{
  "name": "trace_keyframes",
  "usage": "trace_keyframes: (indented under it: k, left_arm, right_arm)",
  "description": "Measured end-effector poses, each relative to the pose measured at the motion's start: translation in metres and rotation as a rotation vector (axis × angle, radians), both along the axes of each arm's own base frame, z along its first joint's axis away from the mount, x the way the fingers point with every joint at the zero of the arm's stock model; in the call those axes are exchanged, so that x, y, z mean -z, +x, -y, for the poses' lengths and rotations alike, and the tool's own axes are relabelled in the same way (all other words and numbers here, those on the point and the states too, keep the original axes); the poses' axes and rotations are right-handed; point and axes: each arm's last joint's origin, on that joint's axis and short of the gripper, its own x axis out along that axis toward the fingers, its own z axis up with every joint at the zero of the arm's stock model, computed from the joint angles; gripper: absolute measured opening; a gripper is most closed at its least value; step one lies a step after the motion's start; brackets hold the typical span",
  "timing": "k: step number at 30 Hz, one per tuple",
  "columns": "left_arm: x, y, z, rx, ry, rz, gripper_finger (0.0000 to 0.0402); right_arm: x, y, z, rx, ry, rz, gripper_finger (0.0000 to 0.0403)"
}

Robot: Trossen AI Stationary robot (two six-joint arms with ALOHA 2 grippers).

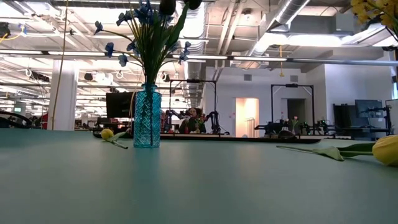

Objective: Sort flowers into vase by color
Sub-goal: Put the yellow flowers into the transparent vase

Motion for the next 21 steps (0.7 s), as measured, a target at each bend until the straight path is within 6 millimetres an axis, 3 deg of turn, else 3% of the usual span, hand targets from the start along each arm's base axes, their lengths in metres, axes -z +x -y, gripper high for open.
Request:
trace_keyframes:
  k: [7,13,21]
  left_arm:
    - [0.0,0.001,-0.003,-0.015,0.001,-0.001,0.0]
    - [-0.007,-0.003,-0.004,-0.001,0.004,0.05,0.0]
    - [0.013,0.043,0.02,0.229,0.078,0.147,0.0]
  right_arm:
    - [-0.019,-0.044,-0.007,-0.006,0.145,0.147,0.019]
    - [-0.038,-0.091,0.007,-0.002,0.343,0.293,0.0189]
    - [-0.045,-0.133,0.033,0.024,0.773,0.368,0.0189]
